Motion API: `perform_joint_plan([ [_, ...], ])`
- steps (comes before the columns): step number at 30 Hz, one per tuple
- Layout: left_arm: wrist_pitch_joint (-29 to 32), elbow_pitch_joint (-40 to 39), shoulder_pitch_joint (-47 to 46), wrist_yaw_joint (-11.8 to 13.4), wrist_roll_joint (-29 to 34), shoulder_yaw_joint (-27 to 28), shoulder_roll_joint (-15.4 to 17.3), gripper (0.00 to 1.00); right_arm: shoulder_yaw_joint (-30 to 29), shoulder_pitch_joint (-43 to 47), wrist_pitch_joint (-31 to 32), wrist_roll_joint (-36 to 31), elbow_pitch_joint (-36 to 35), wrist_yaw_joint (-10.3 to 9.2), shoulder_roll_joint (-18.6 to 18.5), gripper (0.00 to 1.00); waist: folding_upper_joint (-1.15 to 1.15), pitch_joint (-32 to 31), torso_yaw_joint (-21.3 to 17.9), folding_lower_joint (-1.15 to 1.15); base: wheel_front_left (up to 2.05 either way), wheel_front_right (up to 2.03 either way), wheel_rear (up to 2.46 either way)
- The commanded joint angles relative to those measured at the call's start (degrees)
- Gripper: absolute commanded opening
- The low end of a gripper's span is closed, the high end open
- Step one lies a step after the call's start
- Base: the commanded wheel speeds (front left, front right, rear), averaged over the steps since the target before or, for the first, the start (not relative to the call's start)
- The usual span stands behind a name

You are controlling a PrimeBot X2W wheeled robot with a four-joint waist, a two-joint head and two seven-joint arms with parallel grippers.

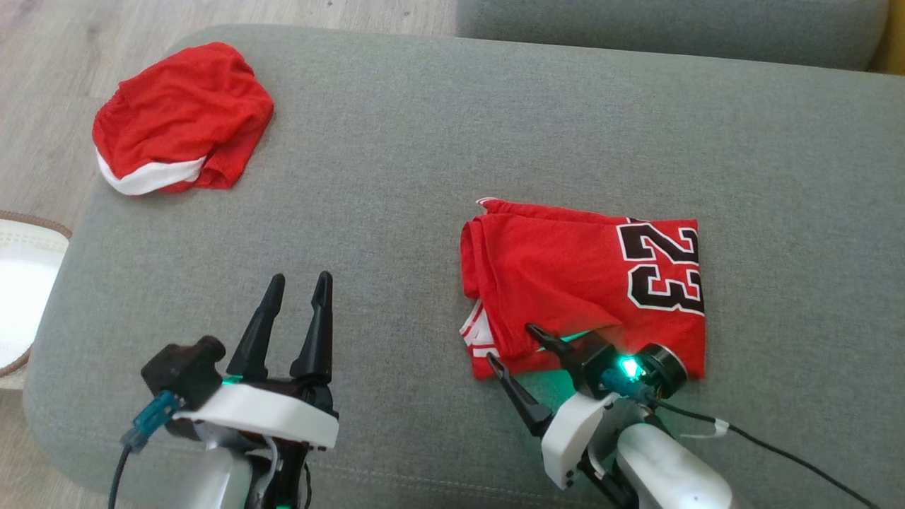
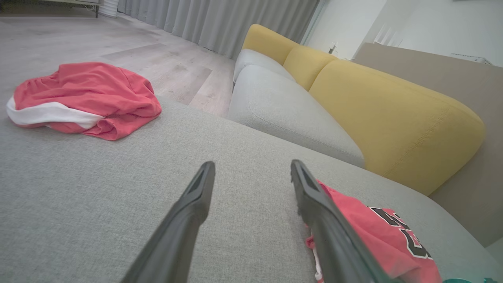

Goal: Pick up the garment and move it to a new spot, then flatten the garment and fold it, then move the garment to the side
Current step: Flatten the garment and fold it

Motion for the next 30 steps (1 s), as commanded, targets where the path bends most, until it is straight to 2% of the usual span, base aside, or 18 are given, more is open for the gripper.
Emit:
perform_joint_plan([
  [1,-0.70,-1.43,-1.74,-0.31,0.53,2.06,0.01,1.00,0.92,-1.61,-0.84,0.44,-0.97,0.37,0.60,0.87,0.00,0.01,-0.01,0.00,0.00,0.00,0.00],
  [3,-0.70,-1.34,-1.72,-0.37,0.62,2.20,-0.07,1.00,0.97,-2.07,-1.05,0.67,-0.01,0.37,0.60,0.56,0.00,0.03,-0.03,0.00,0.00,0.00,0.00],
  [6,-0.70,-1.27,-1.69,-0.45,0.78,2.33,-0.18,1.00,1.19,-2.61,-1.38,1.46,0.82,0.37,0.60,0.20,0.00,0.03,-0.15,0.00,0.00,0.00,0.00],
  [7,-0.70,-1.26,-1.67,-0.49,0.83,2.36,-0.21,1.00,1.25,-2.75,-1.53,1.78,0.94,0.37,0.60,0.00,0.00,0.04,-0.20,0.00,0.00,0.00,0.00],
  [23,-0.70,-0.76,-2.04,-1.01,1.14,2.34,-0.46,1.00,7.81,-4.19,-1.54,8.29,-3.07,0.37,0.60,0.00,0.00,0.38,-0.52,0.00,0.00,0.00,0.00],
  [24,-0.70,-0.71,-2.10,-1.04,1.15,2.32,-0.48,1.00,8.00,-4.36,-1.57,8.65,-3.06,0.37,0.60,0.25,0.00,0.39,-0.48,0.00,0.00,0.00,0.00],
  [25,-0.70,-0.64,-2.16,-1.06,1.16,2.29,-0.49,1.00,8.18,-4.50,-1.60,9.06,-3.04,0.37,0.60,0.72,0.00,0.40,-0.46,0.00,0.00,0.00,0.00],
  [26,-0.70,-0.57,-2.20,-1.08,1.17,2.28,-0.51,1.00,8.43,-4.62,-1.69,9.51,-3.16,0.37,0.60,1.00,0.00,0.40,-0.47,0.00,0.00,0.00,0.00],
  [30,-0.70,-0.51,-2.22,-1.05,1.21,2.59,-0.55,1.00,8.76,-5.12,-2.22,10.74,-3.39,0.37,0.60,1.00,0.00,0.37,-1.00,0.00,0.00,0.00,0.00],
])
